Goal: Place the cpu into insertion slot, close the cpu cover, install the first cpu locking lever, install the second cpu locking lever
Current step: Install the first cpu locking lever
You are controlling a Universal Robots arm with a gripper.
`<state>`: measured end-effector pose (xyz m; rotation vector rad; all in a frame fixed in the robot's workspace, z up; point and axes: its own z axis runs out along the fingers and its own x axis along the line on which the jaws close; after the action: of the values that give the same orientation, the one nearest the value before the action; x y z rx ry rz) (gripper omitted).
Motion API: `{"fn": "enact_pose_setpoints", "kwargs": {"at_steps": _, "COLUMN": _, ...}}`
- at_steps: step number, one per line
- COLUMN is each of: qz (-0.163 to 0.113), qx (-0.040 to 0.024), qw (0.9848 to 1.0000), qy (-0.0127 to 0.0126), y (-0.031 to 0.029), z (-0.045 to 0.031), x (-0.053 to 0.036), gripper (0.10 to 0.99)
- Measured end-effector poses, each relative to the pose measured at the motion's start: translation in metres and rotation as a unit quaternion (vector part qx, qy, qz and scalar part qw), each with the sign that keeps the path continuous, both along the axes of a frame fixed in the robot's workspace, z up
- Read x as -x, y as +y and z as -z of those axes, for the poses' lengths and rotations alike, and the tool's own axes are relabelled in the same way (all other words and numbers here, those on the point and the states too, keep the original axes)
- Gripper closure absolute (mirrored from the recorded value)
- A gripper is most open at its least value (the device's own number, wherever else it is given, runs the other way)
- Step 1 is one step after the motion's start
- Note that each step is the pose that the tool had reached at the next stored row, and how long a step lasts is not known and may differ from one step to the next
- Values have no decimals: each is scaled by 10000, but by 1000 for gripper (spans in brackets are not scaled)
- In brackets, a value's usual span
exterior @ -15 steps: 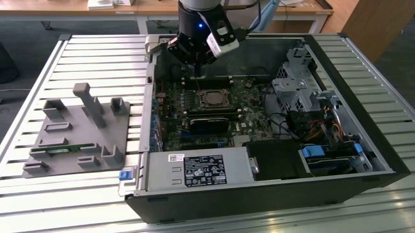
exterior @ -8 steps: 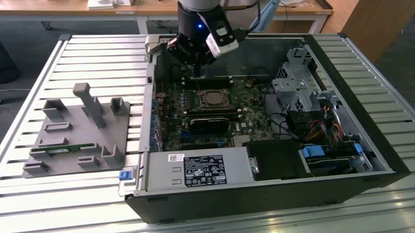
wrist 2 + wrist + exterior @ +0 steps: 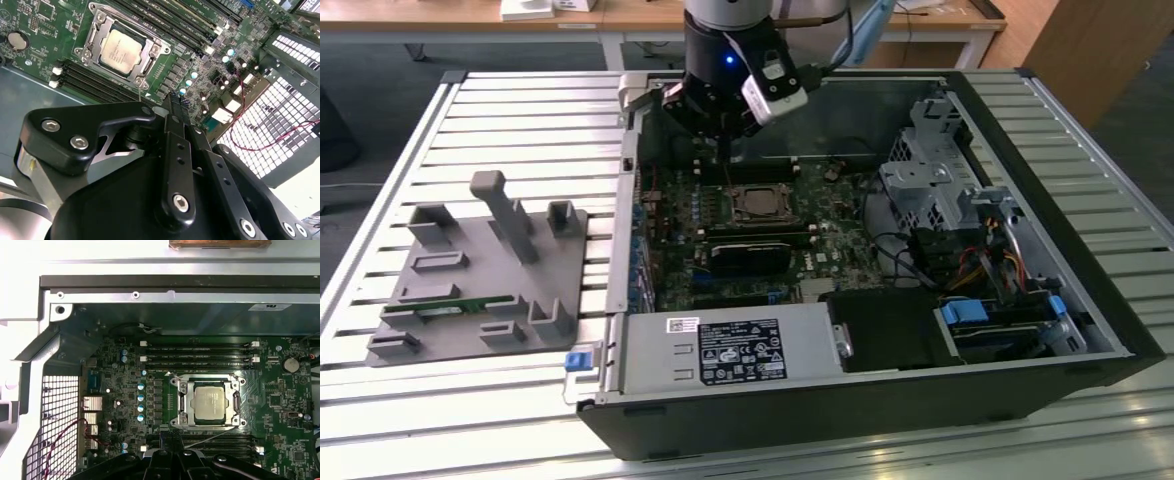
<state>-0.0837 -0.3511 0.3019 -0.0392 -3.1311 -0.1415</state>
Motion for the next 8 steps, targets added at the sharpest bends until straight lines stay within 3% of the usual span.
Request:
{"fn": "enact_pose_setpoints", "kwargs": {"at_steps": 5, "qz": 0, "qx": 0, "qw": 10000, "qy": 0, "y": 0, "z": 10, "x": 0, "gripper": 980}}
{"fn": "enact_pose_setpoints", "kwargs": {"at_steps": 8, "qz": 0, "qx": 0, "qw": 10000, "qy": 0, "y": 0, "z": 52, "x": 0, "gripper": 980}}
